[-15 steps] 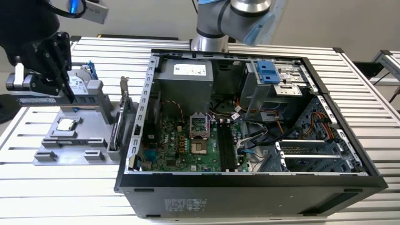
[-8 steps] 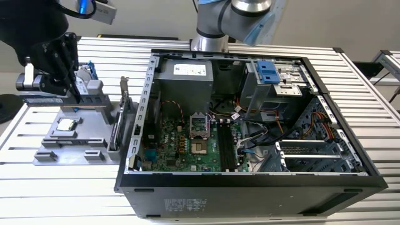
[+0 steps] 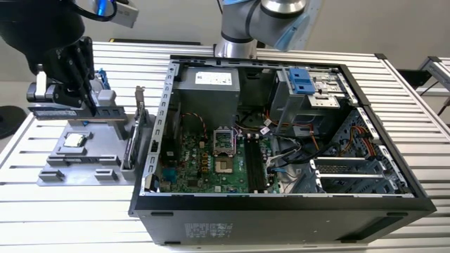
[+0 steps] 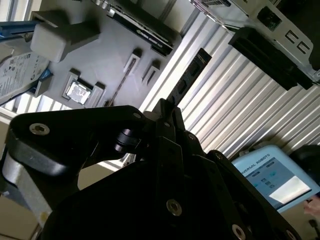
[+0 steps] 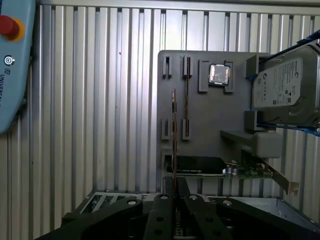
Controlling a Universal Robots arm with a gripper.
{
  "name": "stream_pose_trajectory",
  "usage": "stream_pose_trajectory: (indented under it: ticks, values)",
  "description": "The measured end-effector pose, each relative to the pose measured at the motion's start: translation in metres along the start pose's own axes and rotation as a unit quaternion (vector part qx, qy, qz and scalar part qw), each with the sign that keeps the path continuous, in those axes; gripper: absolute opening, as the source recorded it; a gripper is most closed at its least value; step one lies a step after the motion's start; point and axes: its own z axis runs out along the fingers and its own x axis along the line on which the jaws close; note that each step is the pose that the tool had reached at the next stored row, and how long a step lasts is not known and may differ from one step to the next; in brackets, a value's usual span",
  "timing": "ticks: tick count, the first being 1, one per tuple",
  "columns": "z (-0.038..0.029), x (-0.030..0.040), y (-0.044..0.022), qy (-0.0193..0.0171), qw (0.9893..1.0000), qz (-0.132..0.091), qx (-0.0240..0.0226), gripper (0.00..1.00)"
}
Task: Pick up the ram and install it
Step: 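Pick up the ram and move it above insertion slot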
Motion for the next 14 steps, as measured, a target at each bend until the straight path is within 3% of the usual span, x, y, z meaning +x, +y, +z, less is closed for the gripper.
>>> stream_pose_trajectory:
  ticks: [5,14]
  values:
    - [-0.0001,0.0001,-0.0044,0.0,1.0,0.0,0.0,0.0]
    - [-0.0004,0.0003,-0.0198,0.0,1.0,0.0,0.0001,0.0]
